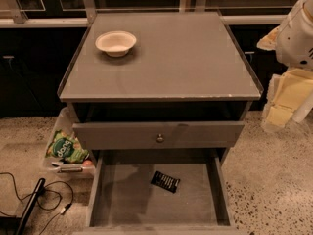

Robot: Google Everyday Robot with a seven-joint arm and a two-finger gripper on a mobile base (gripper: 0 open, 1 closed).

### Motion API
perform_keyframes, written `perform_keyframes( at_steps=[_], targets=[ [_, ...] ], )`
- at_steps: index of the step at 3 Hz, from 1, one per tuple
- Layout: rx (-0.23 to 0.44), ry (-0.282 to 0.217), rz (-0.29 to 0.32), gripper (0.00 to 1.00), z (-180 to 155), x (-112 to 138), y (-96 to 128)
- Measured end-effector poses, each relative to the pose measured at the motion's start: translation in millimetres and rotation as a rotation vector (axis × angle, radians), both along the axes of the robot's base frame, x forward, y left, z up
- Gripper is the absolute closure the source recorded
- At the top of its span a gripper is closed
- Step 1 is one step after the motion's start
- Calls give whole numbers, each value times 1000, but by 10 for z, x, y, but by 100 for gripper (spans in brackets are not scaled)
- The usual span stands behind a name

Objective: Pick rxbar chocolate from middle drawer and place on counter

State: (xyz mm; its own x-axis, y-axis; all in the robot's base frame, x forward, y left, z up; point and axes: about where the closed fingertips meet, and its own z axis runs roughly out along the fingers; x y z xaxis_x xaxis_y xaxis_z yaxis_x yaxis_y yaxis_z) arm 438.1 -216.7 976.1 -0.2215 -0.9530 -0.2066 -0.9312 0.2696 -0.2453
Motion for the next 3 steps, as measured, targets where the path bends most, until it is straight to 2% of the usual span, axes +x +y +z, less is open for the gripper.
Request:
perform_keyframes(
  at_steps=[2, 3],
  targets=[
    [12, 5, 3, 0, -75, -33, -14],
    [60, 34, -1, 0, -451, -118, 41]
  ],
)
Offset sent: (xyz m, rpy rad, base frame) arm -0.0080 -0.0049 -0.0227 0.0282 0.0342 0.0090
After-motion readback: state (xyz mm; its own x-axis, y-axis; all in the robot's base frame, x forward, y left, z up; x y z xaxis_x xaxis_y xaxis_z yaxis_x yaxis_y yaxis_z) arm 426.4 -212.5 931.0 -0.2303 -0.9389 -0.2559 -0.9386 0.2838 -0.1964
